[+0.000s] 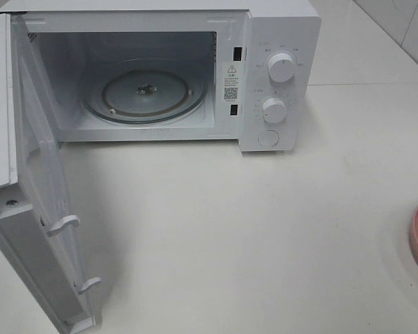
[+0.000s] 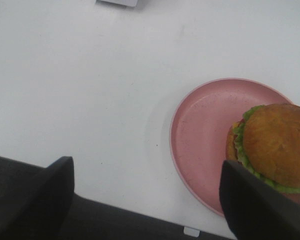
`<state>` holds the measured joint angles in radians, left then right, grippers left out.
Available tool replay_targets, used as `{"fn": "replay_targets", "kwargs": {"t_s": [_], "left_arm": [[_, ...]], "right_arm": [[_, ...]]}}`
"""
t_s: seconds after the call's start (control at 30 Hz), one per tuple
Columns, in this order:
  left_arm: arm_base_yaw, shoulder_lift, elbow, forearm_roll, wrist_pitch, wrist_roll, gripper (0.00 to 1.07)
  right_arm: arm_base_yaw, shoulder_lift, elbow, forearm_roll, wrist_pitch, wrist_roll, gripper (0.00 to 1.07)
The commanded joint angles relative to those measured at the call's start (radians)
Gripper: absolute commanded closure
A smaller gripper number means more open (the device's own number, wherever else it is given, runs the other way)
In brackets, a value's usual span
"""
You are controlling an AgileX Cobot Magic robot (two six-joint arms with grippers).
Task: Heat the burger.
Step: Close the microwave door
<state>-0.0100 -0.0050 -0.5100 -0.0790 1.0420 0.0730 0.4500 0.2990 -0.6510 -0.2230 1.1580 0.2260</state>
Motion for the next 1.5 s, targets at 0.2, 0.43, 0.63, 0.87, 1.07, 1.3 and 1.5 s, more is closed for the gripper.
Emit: {"fn": "replay_targets", "kwargs": {"t_s": [0.2, 0.43, 0.63, 0.87, 1.07, 1.3, 1.5], "left_arm": [[0.006, -0.017, 0.003, 0.002, -0.006, 0.0, 0.06], [0.006, -0.017, 0.003, 0.002, -0.006, 0.0, 0.06], [0.006, -0.017, 0.003, 0.002, -0.006, 0.0, 0.06], [0.006, -0.017, 0.003, 0.002, -0.006, 0.0, 0.06], [0.006, -0.017, 0.003, 0.003, -0.006, 0.0, 0.06], [0.006, -0.017, 0.003, 0.003, -0.006, 0.0, 0.06], [0.006, -0.017, 0.003, 0.003, -0.006, 0.0, 0.06]], "right_arm": [[-0.136, -0.116, 0.001, 0.085, -0.056, -0.106, 0.31], [-0.251, -0.253, 0.03, 0.076, -0.095, -0.106, 0.31], [-0.292, -0.329, 0.14, 0.075, -0.141, -0.103, 0.31], [-0.292, -0.329, 0.15, 0.077, -0.153, -0.099, 0.31], [-0.292, -0.329, 0.148, 0.077, -0.153, -0.099, 0.31], [-0.292, -0.329, 0.148, 0.077, -0.153, -0.099, 0.31], [-0.292, -0.329, 0.148, 0.077, -0.153, -0.099, 0.31]]}}
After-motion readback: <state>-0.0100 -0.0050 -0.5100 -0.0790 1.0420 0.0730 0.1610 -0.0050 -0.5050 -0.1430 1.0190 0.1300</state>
